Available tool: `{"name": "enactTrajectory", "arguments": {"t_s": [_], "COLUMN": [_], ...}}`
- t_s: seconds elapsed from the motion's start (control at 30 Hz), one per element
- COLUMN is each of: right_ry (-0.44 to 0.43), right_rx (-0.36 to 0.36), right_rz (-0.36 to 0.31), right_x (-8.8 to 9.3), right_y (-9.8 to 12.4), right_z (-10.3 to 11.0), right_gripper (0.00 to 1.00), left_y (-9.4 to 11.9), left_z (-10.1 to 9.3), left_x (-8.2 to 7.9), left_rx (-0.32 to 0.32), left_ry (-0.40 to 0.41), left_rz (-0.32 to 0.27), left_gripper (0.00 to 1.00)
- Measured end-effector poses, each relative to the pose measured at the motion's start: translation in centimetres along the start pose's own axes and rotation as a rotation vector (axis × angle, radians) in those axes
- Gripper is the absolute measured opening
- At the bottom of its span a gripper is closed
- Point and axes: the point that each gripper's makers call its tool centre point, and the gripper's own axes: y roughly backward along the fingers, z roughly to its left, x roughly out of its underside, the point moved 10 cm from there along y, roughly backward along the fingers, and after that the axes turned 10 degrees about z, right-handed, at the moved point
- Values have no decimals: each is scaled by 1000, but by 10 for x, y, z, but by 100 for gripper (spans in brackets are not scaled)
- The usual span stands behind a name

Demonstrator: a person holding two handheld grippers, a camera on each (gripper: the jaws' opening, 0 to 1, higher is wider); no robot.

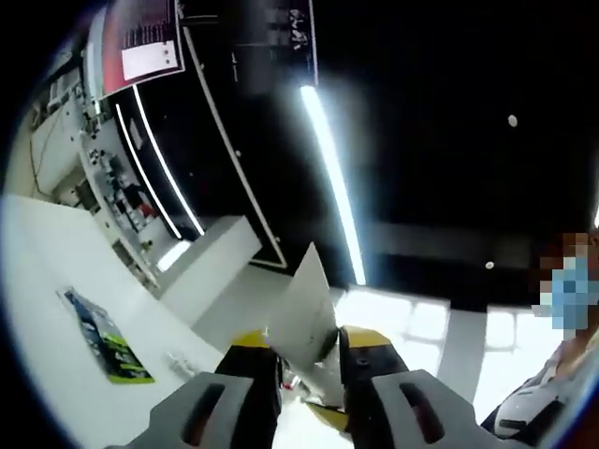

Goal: Arrange the skincare products in the storage area until every visible bottle or jar stands upright without overlapping.

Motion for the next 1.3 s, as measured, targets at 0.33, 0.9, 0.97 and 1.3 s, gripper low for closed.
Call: {"name": "enactTrajectory", "arguments": {"t_s": [0.33,0.9,0.97,1.3], "right_ry": [-153,-211,-226,-540], "right_rx": [-39,-30,-35,-131], "right_rz": [44,117,125,101], "right_x": [12,23,25,41], "right_y": [1,-2,-3,5], "right_z": [16,37,37,33], "right_gripper": [29,31,30,48], "left_y": [-2,-14,-16,-35], "left_z": [-10,7,12,27], "left_x": [8,14,12,5], "left_rx": [2,-71,-79,-151], "left_ry": [-62,46,57,34], "left_rz": [69,86,85,164], "left_gripper": [11,8,8,8]}}
